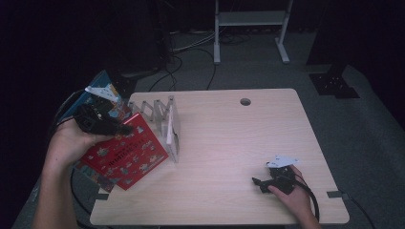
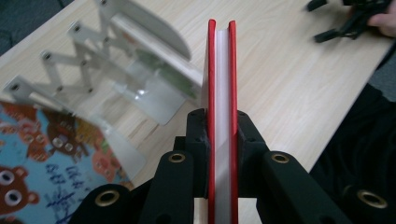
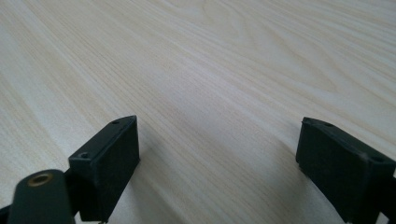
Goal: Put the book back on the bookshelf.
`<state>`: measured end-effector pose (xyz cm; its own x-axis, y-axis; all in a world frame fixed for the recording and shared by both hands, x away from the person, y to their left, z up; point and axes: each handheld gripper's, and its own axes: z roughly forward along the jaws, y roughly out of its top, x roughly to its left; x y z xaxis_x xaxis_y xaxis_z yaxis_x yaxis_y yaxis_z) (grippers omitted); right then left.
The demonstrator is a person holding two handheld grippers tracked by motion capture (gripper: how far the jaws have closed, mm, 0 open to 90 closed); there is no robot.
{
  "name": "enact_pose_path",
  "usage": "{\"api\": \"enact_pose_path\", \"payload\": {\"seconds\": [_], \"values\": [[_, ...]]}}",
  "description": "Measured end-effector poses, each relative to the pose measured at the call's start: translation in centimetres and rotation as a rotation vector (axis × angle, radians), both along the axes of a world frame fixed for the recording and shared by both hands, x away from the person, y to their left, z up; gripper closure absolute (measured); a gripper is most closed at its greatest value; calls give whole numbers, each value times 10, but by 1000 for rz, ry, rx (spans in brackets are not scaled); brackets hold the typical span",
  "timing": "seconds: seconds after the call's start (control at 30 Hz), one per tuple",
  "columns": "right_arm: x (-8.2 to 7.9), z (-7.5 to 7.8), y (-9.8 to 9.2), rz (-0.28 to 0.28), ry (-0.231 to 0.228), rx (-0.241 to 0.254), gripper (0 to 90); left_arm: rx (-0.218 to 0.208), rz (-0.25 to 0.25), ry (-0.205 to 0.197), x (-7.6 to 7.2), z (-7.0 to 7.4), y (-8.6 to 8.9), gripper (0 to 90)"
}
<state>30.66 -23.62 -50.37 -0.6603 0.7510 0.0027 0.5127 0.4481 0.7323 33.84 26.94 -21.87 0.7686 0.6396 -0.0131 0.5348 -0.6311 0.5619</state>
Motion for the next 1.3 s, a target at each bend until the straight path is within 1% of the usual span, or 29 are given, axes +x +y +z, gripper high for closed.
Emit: {"api": "enact_pose_path", "payload": {"seconds": [0.03, 0.07, 0.1, 0.2, 0.23, 0.27, 0.3, 0.4, 0.43, 0.47, 0.57, 0.6, 0.63, 0.67, 0.7, 0.8, 0.83, 0.9, 1.03, 1.07, 1.13, 1.2, 1.3], "values": [[0, 0, 0, 0, 0, 0, 125, 5, 14, 5, 3, -1, 2, 790], [0, 0, 0, 0, 0, 0, 125, 5, 14, 5, 3, -1, 2, 790], [0, 0, 0, -1, 1, 1, 126, 3, 46, 10, 9, -5, 5, 790], [0, 0, 0, 1, -1, 0, 125, 5, 82, 16, 18, -10, 8, 790], [0, 0, 0, 1, -1, 0, 125, 5, 82, 16, 18, -10, 8, 790], [0, 0, 0, -2, -1, 2, 125, 5, 108, 17, 25, -13, 9, 791], [0, 0, 0, -2, -1, 2, 125, 5, 108, 17, 25, -13, 9, 791], [0, 0, 0, -2, 0, 2, 125, 7, 151, 24, 37, -17, 11, 790], [0, 0, 0, -1, -1, 2, 125, 8, 182, 33, 45, -19, 13, 790], [0, 0, 0, -2, 0, 3, 126, 12, 196, 36, 50, -20, 14, 790], [0, 0, 0, -2, -1, 3, 125, 15, 230, 41, 62, -22, 16, 790], [0, 0, 0, -3, 0, 3, 125, 15, 230, 41, 62, -22, 16, 790], [0, 0, 0, -3, 0, 4, 125, 6, 251, 47, 70, -22, 17, 790], [0, 0, 0, -2, -2, 3, 125, -4, 265, 50, 74, -22, 18, 790], [0, 0, 0, -2, -2, 3, 125, -4, 265, 50, 74, -22, 18, 790], [0, 0, 0, 0, -2, 0, 125, -12, 287, 64, 86, -22, 19, 791], [0, 0, 0, 1, -4, 0, 125, -2, 307, 70, 96, -24, 18, 791], [0, 0, 0, 1, -4, 1, 125, 12, 319, 73, 104, -24, 16, 790], [0, 0, 0, 0, -2, 1, 126, 26, 347, 75, 119, -28, 14, 790], [0, 0, 0, 0, -2, 1, 126, 26, 347, 75, 119, -28, 14, 790], [0, 0, 0, 0, -2, 1, 126, 28, 355, 80, 128, -28, 12, 790], [0, 0, 0, 0, -2, 2, 125, 21, 360, 73, 132, -28, 10, 790], [0, 0, 0, 0, -2, 1, 126, 29, 360, 70, 138, -28, 7, 790]]}}
